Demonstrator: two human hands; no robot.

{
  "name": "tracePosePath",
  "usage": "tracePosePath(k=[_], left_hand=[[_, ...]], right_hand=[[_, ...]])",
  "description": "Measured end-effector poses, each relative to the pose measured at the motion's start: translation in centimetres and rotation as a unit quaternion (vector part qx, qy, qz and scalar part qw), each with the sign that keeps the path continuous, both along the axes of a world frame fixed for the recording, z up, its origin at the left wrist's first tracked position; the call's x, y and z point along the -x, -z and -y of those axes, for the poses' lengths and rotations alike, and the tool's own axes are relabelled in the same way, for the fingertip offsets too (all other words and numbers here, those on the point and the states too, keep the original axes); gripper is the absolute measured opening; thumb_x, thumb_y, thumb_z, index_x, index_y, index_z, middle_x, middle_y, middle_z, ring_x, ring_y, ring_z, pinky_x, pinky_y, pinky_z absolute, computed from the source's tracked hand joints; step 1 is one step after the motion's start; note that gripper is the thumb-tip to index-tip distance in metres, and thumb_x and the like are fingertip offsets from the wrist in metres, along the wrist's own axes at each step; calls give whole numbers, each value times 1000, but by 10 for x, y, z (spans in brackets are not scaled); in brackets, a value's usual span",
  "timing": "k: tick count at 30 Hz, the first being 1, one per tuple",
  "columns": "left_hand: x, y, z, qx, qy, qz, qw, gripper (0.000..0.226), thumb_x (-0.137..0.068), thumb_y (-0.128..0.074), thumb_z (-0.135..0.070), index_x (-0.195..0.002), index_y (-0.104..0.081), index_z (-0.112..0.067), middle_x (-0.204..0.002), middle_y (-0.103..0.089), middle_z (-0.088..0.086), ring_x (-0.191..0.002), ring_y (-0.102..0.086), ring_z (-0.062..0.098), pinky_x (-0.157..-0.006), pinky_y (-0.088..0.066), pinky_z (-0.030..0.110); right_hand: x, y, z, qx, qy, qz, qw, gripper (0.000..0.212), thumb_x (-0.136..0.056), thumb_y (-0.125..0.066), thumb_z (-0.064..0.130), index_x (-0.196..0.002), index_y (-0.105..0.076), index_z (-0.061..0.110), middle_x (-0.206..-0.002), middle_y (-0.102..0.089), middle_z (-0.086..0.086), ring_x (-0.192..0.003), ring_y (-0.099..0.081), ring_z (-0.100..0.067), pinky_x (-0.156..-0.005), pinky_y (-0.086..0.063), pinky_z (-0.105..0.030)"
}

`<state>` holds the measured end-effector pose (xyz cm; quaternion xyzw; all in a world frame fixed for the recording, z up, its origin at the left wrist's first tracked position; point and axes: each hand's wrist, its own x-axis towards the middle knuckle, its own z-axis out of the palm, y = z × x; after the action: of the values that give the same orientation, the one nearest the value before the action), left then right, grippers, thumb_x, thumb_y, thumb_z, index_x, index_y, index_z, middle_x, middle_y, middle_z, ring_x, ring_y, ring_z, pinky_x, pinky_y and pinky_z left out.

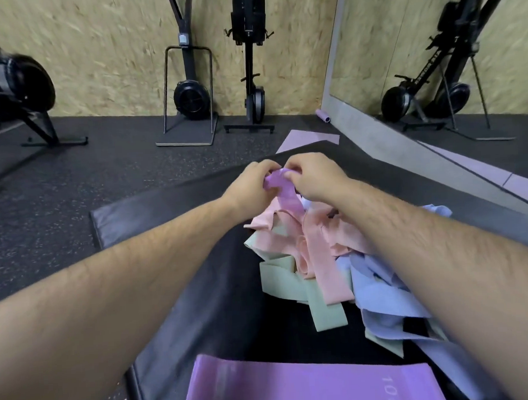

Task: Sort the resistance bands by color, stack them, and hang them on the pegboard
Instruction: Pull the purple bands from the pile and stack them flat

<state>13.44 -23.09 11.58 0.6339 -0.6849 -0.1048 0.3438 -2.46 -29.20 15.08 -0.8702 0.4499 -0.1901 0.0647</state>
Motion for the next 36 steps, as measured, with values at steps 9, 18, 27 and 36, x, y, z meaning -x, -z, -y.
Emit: tracePosePath(k=[9,18,27,36], left_hand=[[31,-133,-58,146,16,-111,983,26,-95,-67,-20,-117,-59,-29,-115,-63,5,-99,-65,16,-85,-54,28],[74,-170,-149,127,56,-214,967,7,-98,-66,-25,-103,-65,-21,-84,-63,0,-68,-56,6,-60,-44,14],[113,-194,-204,110,69,-233,964,25,-99,-63,-35,-103,-65,-11,-79,-63,-5,-57,-53,-5,-52,-39,9],[129,-229,-230,108,77,-287,949,18,-96,-69,-30,-97,-62,-14,-90,-68,5,-78,-64,14,-71,-51,32]], right_hand=[[37,-132,-65,26,-58,187,980,13,-99,-57,30,-95,-68,25,-85,-66,7,-85,-63,-17,-85,-54,-44],[88,-172,-172,-30,-95,315,944,18,-90,-70,13,-98,-69,29,-94,-71,-7,-87,-69,-20,-84,-59,-41],[114,-175,-231,-96,-102,395,908,30,-85,-64,-5,-99,-73,20,-99,-75,-7,-94,-71,-20,-89,-59,-40],[129,-193,-246,-152,-133,508,837,39,-96,-65,5,-132,-52,13,-109,-75,-7,-95,-73,-23,-91,-58,-42]])
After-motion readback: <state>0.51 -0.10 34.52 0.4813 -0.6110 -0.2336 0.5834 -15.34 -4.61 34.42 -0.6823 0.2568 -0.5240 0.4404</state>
